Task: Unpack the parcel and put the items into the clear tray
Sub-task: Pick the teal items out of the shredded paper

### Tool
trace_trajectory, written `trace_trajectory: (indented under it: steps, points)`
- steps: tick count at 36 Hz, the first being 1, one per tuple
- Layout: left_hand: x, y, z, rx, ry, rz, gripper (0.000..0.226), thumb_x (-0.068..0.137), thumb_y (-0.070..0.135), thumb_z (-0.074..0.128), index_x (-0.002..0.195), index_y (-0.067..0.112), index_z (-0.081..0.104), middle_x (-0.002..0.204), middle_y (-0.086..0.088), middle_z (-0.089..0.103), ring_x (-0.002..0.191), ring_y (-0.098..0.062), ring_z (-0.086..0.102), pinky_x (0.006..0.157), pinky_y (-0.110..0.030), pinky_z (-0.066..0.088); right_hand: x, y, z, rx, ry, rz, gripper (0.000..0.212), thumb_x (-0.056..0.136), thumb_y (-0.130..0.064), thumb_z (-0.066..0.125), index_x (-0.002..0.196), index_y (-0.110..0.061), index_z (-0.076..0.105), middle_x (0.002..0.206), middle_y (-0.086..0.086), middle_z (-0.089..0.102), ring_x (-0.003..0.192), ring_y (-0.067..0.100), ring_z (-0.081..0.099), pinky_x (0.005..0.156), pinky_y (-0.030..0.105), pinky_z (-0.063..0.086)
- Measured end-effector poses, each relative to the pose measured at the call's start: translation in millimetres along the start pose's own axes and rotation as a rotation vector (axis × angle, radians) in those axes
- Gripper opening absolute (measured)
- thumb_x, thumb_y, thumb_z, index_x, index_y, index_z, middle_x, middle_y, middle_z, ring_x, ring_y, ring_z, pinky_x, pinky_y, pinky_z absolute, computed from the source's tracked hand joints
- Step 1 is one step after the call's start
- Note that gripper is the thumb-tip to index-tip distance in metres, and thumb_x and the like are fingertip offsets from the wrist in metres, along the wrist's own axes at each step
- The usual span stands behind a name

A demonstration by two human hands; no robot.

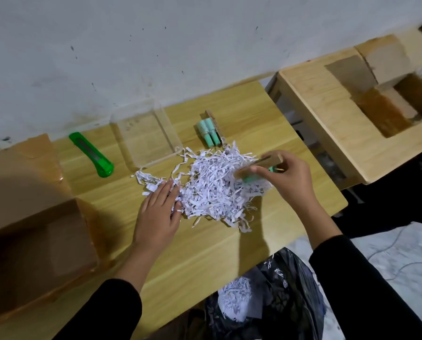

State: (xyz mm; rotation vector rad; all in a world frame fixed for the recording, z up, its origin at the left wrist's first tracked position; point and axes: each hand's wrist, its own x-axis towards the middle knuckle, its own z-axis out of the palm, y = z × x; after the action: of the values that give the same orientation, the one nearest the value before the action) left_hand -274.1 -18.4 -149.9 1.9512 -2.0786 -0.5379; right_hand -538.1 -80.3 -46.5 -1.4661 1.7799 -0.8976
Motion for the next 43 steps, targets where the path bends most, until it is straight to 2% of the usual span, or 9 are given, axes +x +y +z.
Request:
trace_trajectory:
  steps: [4,8,18,23,27,32,37,40,43]
  points:
    - [0,1,0,0.008,-0.01,-0.006,0.057,0.091,0.044,0.018,0.14,0.023,0.039,0.151,0.006,0.031,0.14,-0.013,0.026,0.113,-0.033,0.018,-1,3,-13,0.206,0.138,0.077,0.029,0.068,-0.023,0.081,0.093,-0.015,0.068,0.089,0.0,0.07,0.081,0.006,0.066,0.062,0.009,0.05]
    - [0,0,-1,0.009,-0.012,-0.004,0.057,0.091,0.044,0.019,0.14,0.023,0.039,0.15,0.004,0.033,0.139,-0.014,0.027,0.113,-0.034,0.02,9,2,-20,0.439,0.253,0.126,0.023,0.07,-0.012,0.079,0.082,-0.021,0.062,0.093,0.007,0.067,0.08,0.008,0.065,0.064,0.015,0.051]
    - [0,-2,1,-0.013,0.017,0.03,0.051,0.094,0.039,0.026,0.139,0.022,0.039,0.148,0.003,0.037,0.136,-0.01,0.023,0.108,-0.027,0.016,64,4,28,0.445,0.365,0.212,0.032,0.071,-0.013,0.078,0.088,-0.011,0.052,0.093,0.006,0.059,0.072,0.005,0.056,0.052,0.008,0.044]
    - [1,-3,2,-0.019,0.048,0.038,0.048,0.094,0.037,0.03,0.137,0.021,0.042,0.145,0.001,0.042,0.135,-0.01,0.024,0.107,-0.028,0.019,83,-2,30,0.558,0.461,0.232,0.028,0.072,-0.023,0.077,0.071,-0.023,0.049,0.084,0.001,0.06,0.077,0.013,0.058,0.069,0.028,0.052]
    - [1,-1,2,-0.022,0.054,0.028,0.047,0.093,0.035,0.032,0.136,0.021,0.044,0.144,0.001,0.044,0.133,-0.011,0.027,0.106,-0.029,0.021,83,-8,26,0.584,0.411,0.226,0.023,0.075,-0.029,0.075,0.072,-0.023,0.053,0.086,0.003,0.063,0.074,0.011,0.064,0.067,0.034,0.055]
    - [0,-2,1,-0.117,0.077,0.014,0.045,0.093,0.041,0.033,0.13,0.024,0.051,0.142,0.005,0.046,0.132,-0.01,0.033,0.104,-0.027,0.023,73,-18,21,0.69,0.362,0.233,0.021,0.08,-0.022,0.071,0.075,-0.017,0.051,0.095,0.009,0.063,0.074,0.008,0.07,0.064,0.03,0.059]
    - [4,8,-9,-0.419,0.245,-0.036,0.036,0.092,0.037,0.044,0.117,0.018,0.062,0.124,0.003,0.058,0.115,-0.011,0.053,0.097,-0.039,0.044,50,-27,25,0.632,0.182,0.247,0.02,0.081,-0.022,0.071,0.078,-0.012,0.054,0.092,0.014,0.066,0.071,0.015,0.072,0.059,0.029,0.059]
    - [10,34,-23,-0.618,0.314,-0.048,0.031,0.089,0.023,0.052,0.115,0.009,0.062,0.116,-0.001,0.058,0.107,0.012,0.047,0.089,-0.007,0.039,32,-29,35,0.612,0.072,0.254,0.016,0.08,-0.02,0.071,0.075,-0.014,0.056,0.095,0.016,0.067,0.075,0.02,0.072,0.06,0.031,0.06]
    - [23,56,-30,-0.695,0.279,-0.084,0.035,0.087,0.026,0.06,0.12,0.012,0.06,0.119,0.003,0.056,0.111,0.005,0.047,0.089,0.002,0.031,17,-29,48,0.611,0.0,0.258,0.016,0.077,-0.018,0.073,0.076,-0.012,0.058,0.101,0.021,0.067,0.081,0.027,0.071,0.064,0.037,0.061]
